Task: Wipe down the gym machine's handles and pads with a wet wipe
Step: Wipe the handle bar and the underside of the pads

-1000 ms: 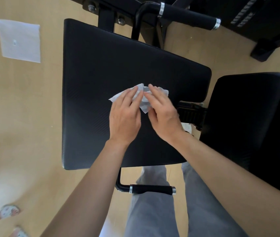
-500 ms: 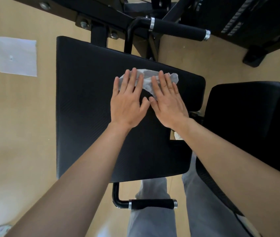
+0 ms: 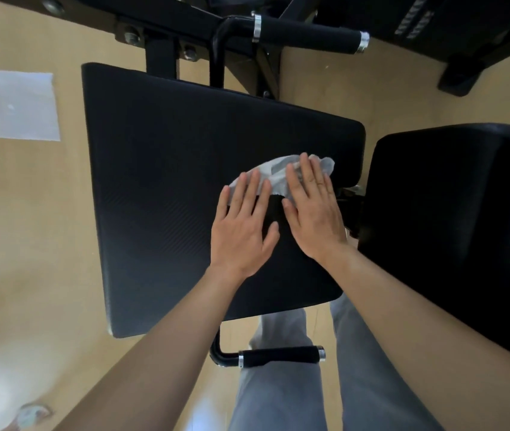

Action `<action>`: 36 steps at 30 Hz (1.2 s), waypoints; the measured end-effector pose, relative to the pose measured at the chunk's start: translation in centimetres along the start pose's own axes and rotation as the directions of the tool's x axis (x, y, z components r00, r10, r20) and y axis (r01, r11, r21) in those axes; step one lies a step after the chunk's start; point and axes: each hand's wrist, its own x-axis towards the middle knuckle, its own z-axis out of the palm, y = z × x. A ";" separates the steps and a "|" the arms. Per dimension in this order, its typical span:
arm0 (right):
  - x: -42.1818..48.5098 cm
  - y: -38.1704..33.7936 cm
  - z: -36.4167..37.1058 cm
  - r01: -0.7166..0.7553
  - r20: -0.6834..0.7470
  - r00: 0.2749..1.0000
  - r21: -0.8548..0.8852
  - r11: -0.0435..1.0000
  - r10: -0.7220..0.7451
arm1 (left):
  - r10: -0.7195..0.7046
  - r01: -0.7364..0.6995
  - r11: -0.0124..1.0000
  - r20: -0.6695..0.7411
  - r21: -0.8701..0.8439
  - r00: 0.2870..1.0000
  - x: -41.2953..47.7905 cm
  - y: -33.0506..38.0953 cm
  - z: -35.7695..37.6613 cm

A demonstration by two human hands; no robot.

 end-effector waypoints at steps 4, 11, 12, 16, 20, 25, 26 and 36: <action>-0.3 -0.5 0.9 0.083 -0.114 0.991 0.113 0.990 -0.070 | 0.000 -0.001 1.000 -0.020 -0.021 1.000 0.5 -0.1 0.0; 4.1 2.3 -0.9 -0.038 -0.054 0.998 0.042 0.998 0.040 | 0.076 -0.075 0.997 -0.071 0.015 0.995 7.6 -0.2 -2.1; 4.7 2.6 -1.3 -0.084 -0.060 0.994 0.038 0.996 0.087 | 0.101 -0.099 0.995 -0.072 0.021 0.992 8.8 0.2 -2.3; 6.1 3.9 -2.4 -0.294 -0.045 0.955 0.014 0.956 0.294 | 0.223 -0.219 0.972 -0.042 0.083 0.974 12.7 1.8 -2.7; 5.4 3.6 -1.8 -0.389 -0.039 0.921 -0.006 0.921 0.389 | 0.272 -0.267 0.957 -0.027 0.116 0.962 12.4 2.2 -2.4; 0.8 2.0 0.2 -0.297 -0.017 0.955 0.031 0.954 0.298 | 0.226 -0.224 0.974 -0.039 0.043 0.973 6.8 1.9 -0.5; -0.1 1.9 0.6 -0.255 -0.009 0.967 0.037 0.966 0.255 | 0.197 -0.196 0.980 -0.038 0.026 0.980 5.4 1.8 -0.1; 2.4 0.3 -0.8 0.056 0.134 0.990 -0.048 0.997 -0.049 | -0.088 0.091 0.996 -0.121 0.018 0.989 1.8 -0.8 -0.2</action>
